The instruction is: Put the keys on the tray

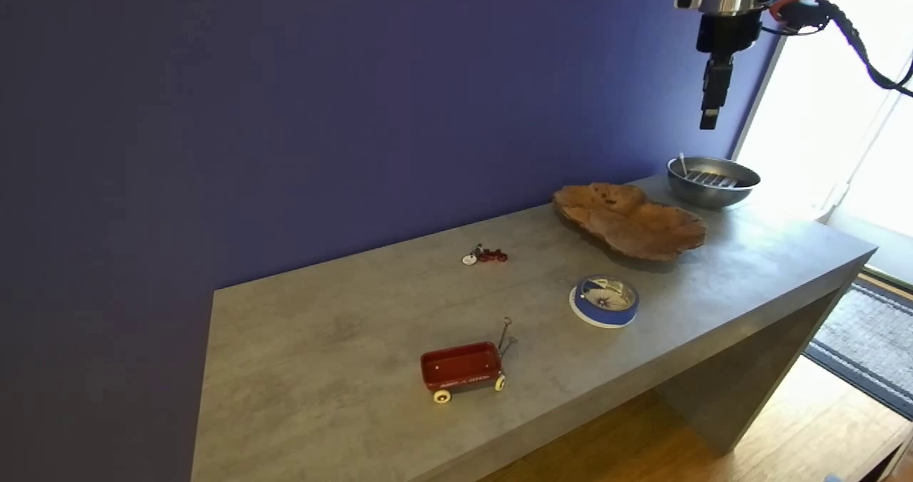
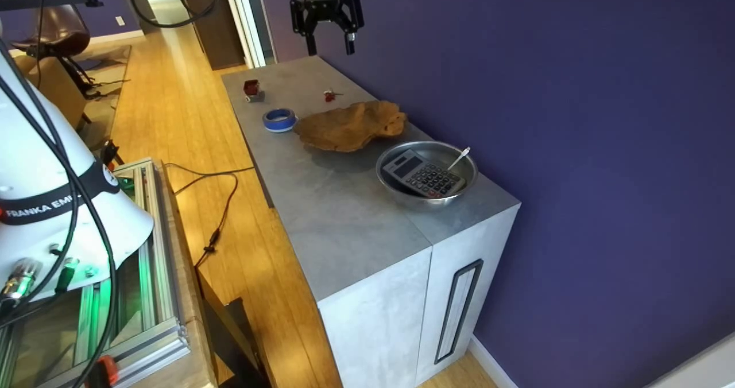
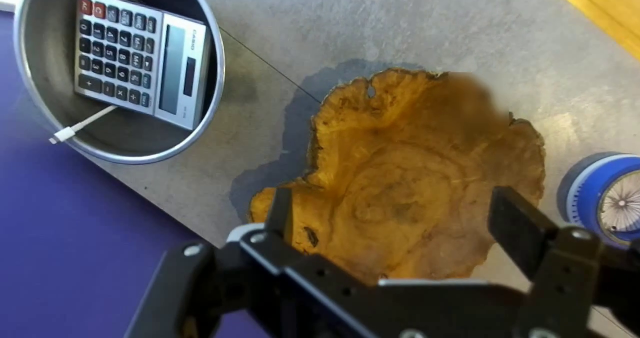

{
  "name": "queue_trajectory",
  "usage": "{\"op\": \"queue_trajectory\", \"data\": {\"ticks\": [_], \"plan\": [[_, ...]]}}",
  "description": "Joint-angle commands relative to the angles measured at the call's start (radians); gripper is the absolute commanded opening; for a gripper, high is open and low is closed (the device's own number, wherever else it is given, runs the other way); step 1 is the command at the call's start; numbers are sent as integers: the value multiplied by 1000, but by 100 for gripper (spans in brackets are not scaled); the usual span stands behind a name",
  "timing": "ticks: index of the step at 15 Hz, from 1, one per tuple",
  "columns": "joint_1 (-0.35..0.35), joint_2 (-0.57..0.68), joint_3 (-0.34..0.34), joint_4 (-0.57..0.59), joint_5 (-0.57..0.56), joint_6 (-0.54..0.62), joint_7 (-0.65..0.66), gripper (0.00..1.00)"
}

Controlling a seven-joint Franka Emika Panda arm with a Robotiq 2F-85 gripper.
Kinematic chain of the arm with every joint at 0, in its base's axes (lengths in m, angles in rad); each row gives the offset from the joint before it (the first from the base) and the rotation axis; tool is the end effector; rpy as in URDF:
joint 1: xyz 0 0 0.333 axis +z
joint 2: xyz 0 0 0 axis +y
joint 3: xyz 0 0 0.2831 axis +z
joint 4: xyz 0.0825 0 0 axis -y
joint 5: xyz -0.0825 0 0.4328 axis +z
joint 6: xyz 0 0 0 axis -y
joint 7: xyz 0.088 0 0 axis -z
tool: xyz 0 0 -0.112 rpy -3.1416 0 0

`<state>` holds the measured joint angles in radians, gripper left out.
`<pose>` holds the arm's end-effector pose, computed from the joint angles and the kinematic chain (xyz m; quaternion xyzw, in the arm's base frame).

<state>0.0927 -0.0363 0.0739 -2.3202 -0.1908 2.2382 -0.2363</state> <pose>0.5303 0.0826 0.2827 0.9628 0.2585 -0.0255 0.0739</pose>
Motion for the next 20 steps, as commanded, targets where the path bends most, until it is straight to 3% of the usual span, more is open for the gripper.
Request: {"op": "queue_trajectory", "data": {"ticks": [1,4,7,11,12,17,20], "plan": [[4,53,6,23,90,50,5,100],[37,207,48,129,198,135,46,100],[78,351,95,249,178,189,89,100],[160,530,136,440,118,102,92,100],[133,441,128,327,146,168,97,100],[162,531,138,422,134,131,94,100],[196,565,110,402,148,321,264,100]]}}
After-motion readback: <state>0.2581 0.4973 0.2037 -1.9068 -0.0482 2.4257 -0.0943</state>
